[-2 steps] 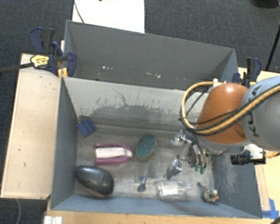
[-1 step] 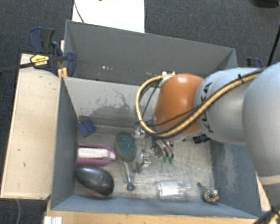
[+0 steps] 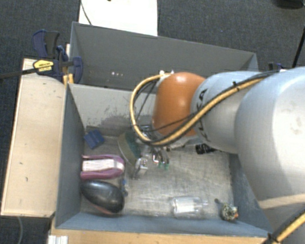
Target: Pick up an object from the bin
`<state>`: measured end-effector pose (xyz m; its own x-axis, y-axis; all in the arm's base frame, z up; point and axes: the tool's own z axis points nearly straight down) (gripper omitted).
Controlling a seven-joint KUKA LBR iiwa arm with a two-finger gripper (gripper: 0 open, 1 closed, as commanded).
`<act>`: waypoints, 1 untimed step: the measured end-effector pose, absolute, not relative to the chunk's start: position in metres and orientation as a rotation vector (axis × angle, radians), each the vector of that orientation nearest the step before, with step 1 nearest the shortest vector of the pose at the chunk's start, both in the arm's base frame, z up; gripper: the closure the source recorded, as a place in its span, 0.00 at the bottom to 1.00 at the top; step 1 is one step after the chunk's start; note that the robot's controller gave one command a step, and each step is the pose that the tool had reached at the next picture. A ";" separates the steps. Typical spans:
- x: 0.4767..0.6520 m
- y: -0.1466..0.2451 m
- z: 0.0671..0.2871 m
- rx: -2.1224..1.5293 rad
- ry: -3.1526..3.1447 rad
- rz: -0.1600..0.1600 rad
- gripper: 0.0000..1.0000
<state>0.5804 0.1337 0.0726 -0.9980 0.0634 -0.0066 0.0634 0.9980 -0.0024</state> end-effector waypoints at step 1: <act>0.574 0.188 0.087 -0.478 3.096 -0.011 0.00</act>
Offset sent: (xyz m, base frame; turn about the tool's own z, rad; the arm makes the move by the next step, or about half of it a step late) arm -0.0096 0.0592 0.0130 -0.3706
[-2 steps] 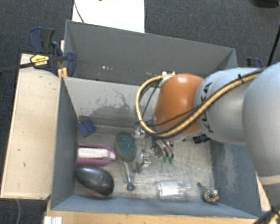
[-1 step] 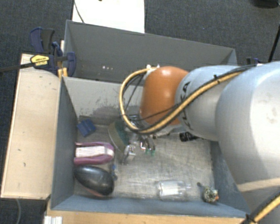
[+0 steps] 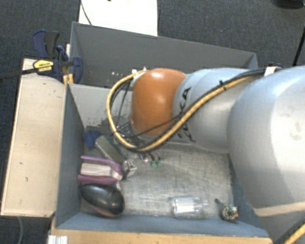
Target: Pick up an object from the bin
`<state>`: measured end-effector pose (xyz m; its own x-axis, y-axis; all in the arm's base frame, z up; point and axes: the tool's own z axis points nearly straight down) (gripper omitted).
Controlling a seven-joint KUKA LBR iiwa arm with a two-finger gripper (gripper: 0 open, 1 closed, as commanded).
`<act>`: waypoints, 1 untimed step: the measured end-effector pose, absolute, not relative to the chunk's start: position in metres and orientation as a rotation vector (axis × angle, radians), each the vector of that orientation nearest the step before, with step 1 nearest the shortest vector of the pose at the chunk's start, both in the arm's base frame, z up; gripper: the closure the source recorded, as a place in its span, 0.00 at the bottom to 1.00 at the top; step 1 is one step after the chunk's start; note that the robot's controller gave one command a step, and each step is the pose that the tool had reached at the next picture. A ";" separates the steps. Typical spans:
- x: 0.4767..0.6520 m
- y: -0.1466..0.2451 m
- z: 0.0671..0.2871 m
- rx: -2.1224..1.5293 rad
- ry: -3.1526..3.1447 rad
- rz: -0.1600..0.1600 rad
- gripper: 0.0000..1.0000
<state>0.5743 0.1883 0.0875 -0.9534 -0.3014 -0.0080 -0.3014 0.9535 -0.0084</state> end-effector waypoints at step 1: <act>0.573 0.190 0.086 -0.477 3.099 -0.004 1.00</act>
Offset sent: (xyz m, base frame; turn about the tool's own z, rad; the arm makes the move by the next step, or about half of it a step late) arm 0.0000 0.0000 0.0000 0.0000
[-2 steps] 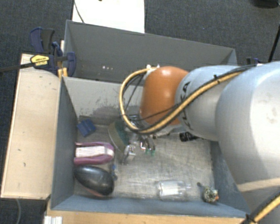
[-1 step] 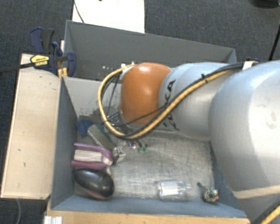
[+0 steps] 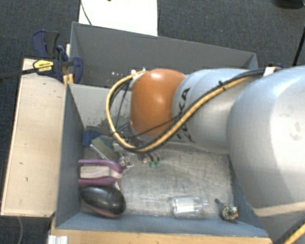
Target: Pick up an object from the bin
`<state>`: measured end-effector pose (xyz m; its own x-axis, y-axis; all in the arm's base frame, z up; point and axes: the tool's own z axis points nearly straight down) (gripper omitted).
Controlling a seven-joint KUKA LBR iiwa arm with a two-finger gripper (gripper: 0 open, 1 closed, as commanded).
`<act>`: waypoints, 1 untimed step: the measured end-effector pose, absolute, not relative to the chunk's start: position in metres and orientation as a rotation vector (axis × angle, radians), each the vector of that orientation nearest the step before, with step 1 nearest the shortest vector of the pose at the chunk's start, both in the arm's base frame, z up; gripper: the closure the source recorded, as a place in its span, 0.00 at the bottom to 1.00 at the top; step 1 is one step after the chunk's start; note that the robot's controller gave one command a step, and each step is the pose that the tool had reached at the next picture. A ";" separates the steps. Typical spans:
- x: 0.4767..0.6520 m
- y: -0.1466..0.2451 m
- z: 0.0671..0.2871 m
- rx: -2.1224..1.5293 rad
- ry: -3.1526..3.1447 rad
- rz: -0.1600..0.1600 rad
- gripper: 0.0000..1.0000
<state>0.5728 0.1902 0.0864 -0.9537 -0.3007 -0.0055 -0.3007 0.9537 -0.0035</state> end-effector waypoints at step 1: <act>0.564 0.148 0.239 -0.907 2.997 -0.001 1.00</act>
Offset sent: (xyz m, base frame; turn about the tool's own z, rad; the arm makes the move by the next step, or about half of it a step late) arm -0.0108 -0.0411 0.1481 -0.2843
